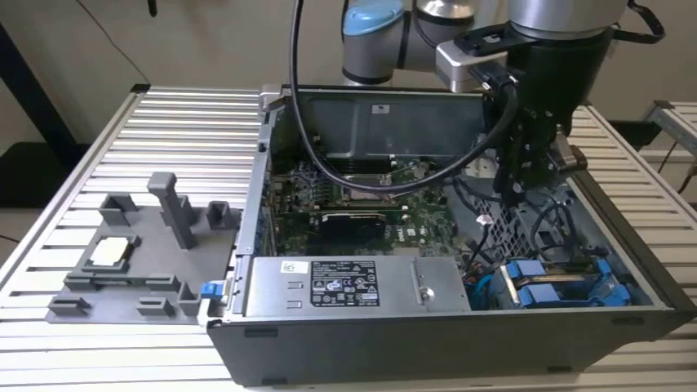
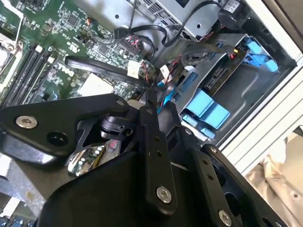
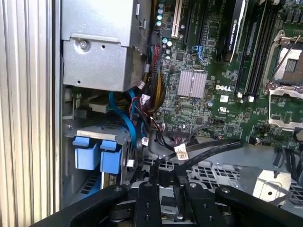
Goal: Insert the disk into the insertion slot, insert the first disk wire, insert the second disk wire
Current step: 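Insert the second disk wire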
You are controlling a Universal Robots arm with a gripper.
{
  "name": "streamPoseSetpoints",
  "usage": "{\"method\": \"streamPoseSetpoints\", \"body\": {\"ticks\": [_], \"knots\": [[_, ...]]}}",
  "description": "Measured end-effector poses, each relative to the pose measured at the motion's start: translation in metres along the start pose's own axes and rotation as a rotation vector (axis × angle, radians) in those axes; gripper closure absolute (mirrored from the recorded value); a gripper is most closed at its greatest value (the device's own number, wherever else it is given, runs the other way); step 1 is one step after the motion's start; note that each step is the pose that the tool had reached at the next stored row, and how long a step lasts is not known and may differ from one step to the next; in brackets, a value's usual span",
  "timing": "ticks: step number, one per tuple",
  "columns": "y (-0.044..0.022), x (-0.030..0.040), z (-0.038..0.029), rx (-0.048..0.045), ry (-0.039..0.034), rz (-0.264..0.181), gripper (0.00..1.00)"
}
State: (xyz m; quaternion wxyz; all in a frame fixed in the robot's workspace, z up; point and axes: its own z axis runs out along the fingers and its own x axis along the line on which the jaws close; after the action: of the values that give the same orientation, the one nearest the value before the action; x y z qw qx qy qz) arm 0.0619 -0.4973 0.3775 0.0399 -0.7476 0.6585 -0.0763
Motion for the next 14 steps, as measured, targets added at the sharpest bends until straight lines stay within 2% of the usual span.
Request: {"method": "streamPoseSetpoints", "body": {"ticks": [2, 5, 9, 13, 14], "knots": [[0.0004, -0.0005, 0.0008, 0.0056, 0.0023, 0.0, 0.73], [0.0031, -0.0022, 0.0027, 0.0207, 0.0099, -0.001, 0.73], [0.0088, -0.0042, 0.0047, 0.0467, 0.0206, -0.001, 0.73], [0.0117, -0.005, 0.0065, 0.0766, 0.033, 0.0, 0.73], [0.0123, -0.0051, 0.0071, 0.0817, 0.0349, 0.0, 0.73]]}}
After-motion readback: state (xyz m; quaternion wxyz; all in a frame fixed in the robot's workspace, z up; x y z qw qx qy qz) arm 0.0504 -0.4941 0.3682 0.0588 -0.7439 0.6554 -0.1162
